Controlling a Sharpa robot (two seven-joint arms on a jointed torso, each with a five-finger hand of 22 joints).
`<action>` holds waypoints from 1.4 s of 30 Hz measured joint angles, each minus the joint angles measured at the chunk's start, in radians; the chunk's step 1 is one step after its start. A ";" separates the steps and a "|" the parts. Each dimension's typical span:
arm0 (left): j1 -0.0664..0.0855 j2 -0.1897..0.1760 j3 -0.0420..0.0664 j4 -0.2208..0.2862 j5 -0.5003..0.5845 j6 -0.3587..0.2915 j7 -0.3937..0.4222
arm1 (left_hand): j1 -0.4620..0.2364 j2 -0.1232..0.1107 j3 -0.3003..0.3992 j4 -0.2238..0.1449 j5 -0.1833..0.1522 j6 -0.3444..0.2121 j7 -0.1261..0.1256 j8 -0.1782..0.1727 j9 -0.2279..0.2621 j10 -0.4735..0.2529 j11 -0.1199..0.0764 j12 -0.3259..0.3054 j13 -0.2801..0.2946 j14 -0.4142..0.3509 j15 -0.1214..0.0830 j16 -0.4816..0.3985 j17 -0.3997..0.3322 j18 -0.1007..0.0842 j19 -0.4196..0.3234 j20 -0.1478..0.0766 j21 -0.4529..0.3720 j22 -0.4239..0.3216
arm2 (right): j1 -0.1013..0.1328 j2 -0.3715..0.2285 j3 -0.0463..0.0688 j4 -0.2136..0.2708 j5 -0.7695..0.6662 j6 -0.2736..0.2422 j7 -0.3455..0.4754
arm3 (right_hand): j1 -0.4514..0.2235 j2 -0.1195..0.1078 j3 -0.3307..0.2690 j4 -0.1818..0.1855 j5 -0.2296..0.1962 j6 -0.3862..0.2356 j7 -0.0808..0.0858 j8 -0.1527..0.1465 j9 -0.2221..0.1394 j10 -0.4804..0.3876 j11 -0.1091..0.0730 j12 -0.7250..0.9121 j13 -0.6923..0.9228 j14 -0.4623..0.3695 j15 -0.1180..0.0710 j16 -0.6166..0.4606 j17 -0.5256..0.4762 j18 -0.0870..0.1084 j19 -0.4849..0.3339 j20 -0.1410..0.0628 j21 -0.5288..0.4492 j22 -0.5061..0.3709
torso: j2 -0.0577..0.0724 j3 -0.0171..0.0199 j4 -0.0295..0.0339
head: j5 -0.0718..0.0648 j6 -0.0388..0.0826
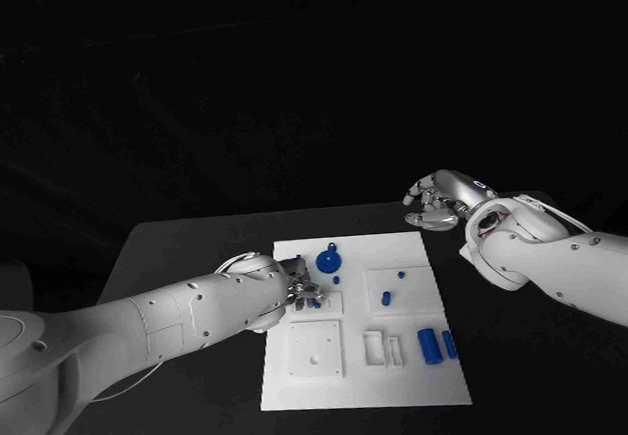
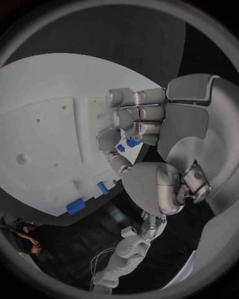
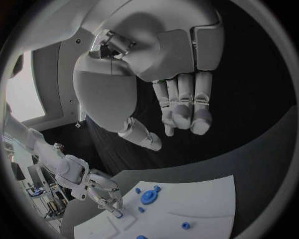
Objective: Assemble the parts on the task board
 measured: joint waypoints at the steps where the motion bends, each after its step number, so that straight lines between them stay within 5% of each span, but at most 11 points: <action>1: 0.000 0.001 0.000 -0.002 0.000 0.000 0.000 | 0.001 -0.001 -0.001 0.003 -0.017 0.017 -0.005 -0.004 0.000 0.000 0.000 0.000 -0.003 0.002 -0.002 0.000 -0.002 0.000 0.000 0.000 0.000 0.000 | 0.000 0.000 0.000 0.000 0.000 0.000 0.000 | 0.000 0.000 0.000 0.000 0.000 0.000 0.000 0.000 0.000 0.000 0.000 0.000 0.000 0.000 0.000 0.000 0.000 0.000 0.000 0.000 0.000 0.000 | 0.000 0.0000 -0.0001 | 0.000 0.000; 2: 0.000 0.002 0.000 -0.004 0.000 0.000 0.000 | 0.002 -0.002 0.000 0.005 -0.028 0.060 -0.024 -0.004 0.000 0.000 0.000 0.000 -0.005 0.005 -0.005 0.000 -0.005 0.000 0.000 0.000 0.000 0.000 | 0.000 0.000 0.000 0.000 0.000 0.000 0.000 | 0.000 0.000 0.000 0.000 0.000 0.000 0.000 0.000 0.000 0.000 0.000 0.000 0.000 0.000 0.000 0.000 0.000 0.000 0.000 0.000 0.000 0.000 | 0.000 0.0000 -0.0002 | 0.000 0.000; 8: 0.000 0.006 0.000 -0.011 0.003 0.001 0.000 | 0.004 -0.004 0.000 0.008 -0.052 0.061 -0.023 -0.012 0.002 -0.004 0.004 0.000 -0.016 0.005 -0.005 0.000 -0.013 0.000 -0.009 0.002 0.000 0.000 | 0.000 0.000 0.000 0.000 0.001 0.001 0.000 | 0.000 0.000 0.000 0.000 0.000 0.000 0.000 0.000 0.000 0.000 0.000 0.000 0.000 0.000 0.000 0.000 0.000 0.000 0.000 0.000 0.000 0.000 | 0.000 0.0003 -0.0009 | -0.001 0.000; 15: 0.000 0.008 0.000 -0.018 0.007 0.007 0.000 | -0.003 -0.045 -0.011 0.036 -0.133 0.065 -0.026 -0.021 0.005 -0.006 0.006 0.001 -0.033 -0.002 -0.012 0.000 -0.025 0.000 -0.009 0.002 0.000 0.000 | 0.000 0.000 0.000 -0.001 0.001 0.002 0.000 | 0.000 0.000 0.000 0.000 0.000 0.000 0.000 0.000 0.000 0.000 0.000 0.000 0.000 0.000 0.000 0.000 0.000 0.000 0.000 0.000 0.000 0.000 | 0.000 0.0006 -0.0003 | -0.004 -0.001; 17: 0.000 0.007 0.000 -0.019 0.008 0.008 0.000 | -0.008 -0.064 -0.015 0.042 -0.155 0.113 -0.064 -0.024 0.006 -0.021 -0.002 0.001 -0.038 -0.008 -0.019 0.000 -0.028 0.000 -0.009 0.002 0.000 0.000 | 0.000 0.000 0.000 -0.001 0.001 0.002 0.001 | 0.000 0.000 0.000 0.000 0.000 0.000 0.000 0.000 0.000 0.000 0.000 0.000 -0.001 0.000 0.000 0.000 0.000 0.000 0.000 0.000 0.000 0.000 | 0.000 0.0007 -0.0002 | -0.005 -0.001; 20: 0.000 0.002 0.000 -0.018 0.008 0.009 0.000 | -0.010 -0.078 -0.012 0.044 -0.164 0.136 -0.073 -0.025 0.007 -0.045 -0.020 0.001 -0.040 -0.015 -0.025 0.000 -0.029 0.000 -0.009 0.002 0.000 0.000 | 0.000 -0.001 0.000 -0.001 0.002 0.002 0.001 | 0.000 0.000 0.000 0.000 0.000 0.000 0.000 0.000 0.000 0.000 0.000 0.000 -0.001 0.000 0.000 0.000 0.000 0.000 0.000 0.000 0.000 0.000 | 0.000 0.0007 0.0000 | -0.007 -0.002; 27: 0.000 -0.016 0.001 -0.006 0.010 0.006 0.000 | -0.011 -0.103 -0.014 0.059 -0.192 0.136 -0.073 -0.029 0.009 -0.043 -0.022 0.001 -0.046 -0.015 -0.025 0.000 -0.034 0.000 -0.009 0.002 -0.004 0.000 | 0.000 -0.004 0.000 -0.002 0.003 0.002 0.001 | 0.000 0.000 0.000 0.000 0.000 0.000 0.000 0.000 0.000 0.000 0.000 0.000 -0.001 0.000 0.000 0.000 0.000 0.000 0.000 0.000 0.000 0.001 | 0.000 0.0000 0.0003 | -0.009 -0.003; 31: -0.002 -0.024 0.000 -0.004 0.010 0.002 -0.001 | -0.053 -0.182 -0.039 0.095 -0.241 0.136 -0.073 -0.029 0.012 -0.041 -0.019 0.001 -0.049 -0.017 -0.023 0.000 -0.035 0.000 -0.012 0.004 -0.004 0.000 | 0.000 -0.005 0.000 -0.003 0.004 0.002 0.002 | 0.000 0.000 -0.003 0.003 0.000 0.000 0.000 0.000 0.000 0.000 0.000 0.000 -0.001 0.000 0.000 0.000 0.000 0.000 0.000 0.000 0.000 0.001 | 0.000 -0.0007 0.0009 | -0.011 -0.003; 35: -0.004 -0.035 0.000 -0.003 0.012 -0.004 -0.003 | -0.085 -0.205 -0.062 0.119 -0.241 0.136 -0.073 -0.032 0.015 -0.039 -0.018 0.001 -0.051 -0.019 -0.021 0.000 -0.035 0.000 -0.016 0.002 -0.008 -0.001 | 0.000 -0.005 0.000 -0.004 0.005 0.002 0.002 | 0.000 0.000 -0.003 0.003 0.000 0.000 0.000 0.000 -0.001 0.000 0.000 0.000 -0.002 0.000 0.000 0.000 0.000 0.000 0.000 0.000 0.000 0.001 | -0.001 -0.0007 0.0012 | -0.012 -0.001; 39: -0.004 -0.050 0.012 0.011 0.027 -0.013 -0.004 | -0.094 -0.212 -0.072 0.128 -0.241 0.127 -0.071 -0.036 0.016 -0.039 -0.018 0.001 -0.053 -0.019 -0.021 0.000 -0.036 0.016 -0.020 0.005 -0.008 -0.001 | 0.000 -0.006 0.000 -0.005 0.005 0.002 0.001 | 0.000 0.000 -0.003 0.003 0.000 0.001 -0.001 0.000 -0.001 0.000 0.000 0.000 -0.001 0.000 0.000 0.000 0.000 0.000 0.000 0.000 0.000 0.001 | -0.001 -0.0007 0.0014 | -0.012 0.001; 42: -0.004 -0.053 0.040 0.008 0.061 -0.013 -0.004 | -0.094 -0.212 -0.075 0.131 -0.241 0.107 -0.067 -0.053 0.015 -0.042 -0.015 -0.006 -0.058 -0.029 -0.018 0.000 -0.041 0.016 -0.026 0.007 -0.015 -0.001 | 0.000 -0.006 0.000 -0.007 0.004 0.002 0.000 | 0.000 0.000 -0.003 0.003 0.000 0.001 -0.001 0.000 -0.001 0.000 0.000 0.000 -0.001 0.000 0.000 0.000 0.001 0.000 0.000 0.000 0.000 0.001 | -0.001 -0.0009 0.0015 | -0.011 0.003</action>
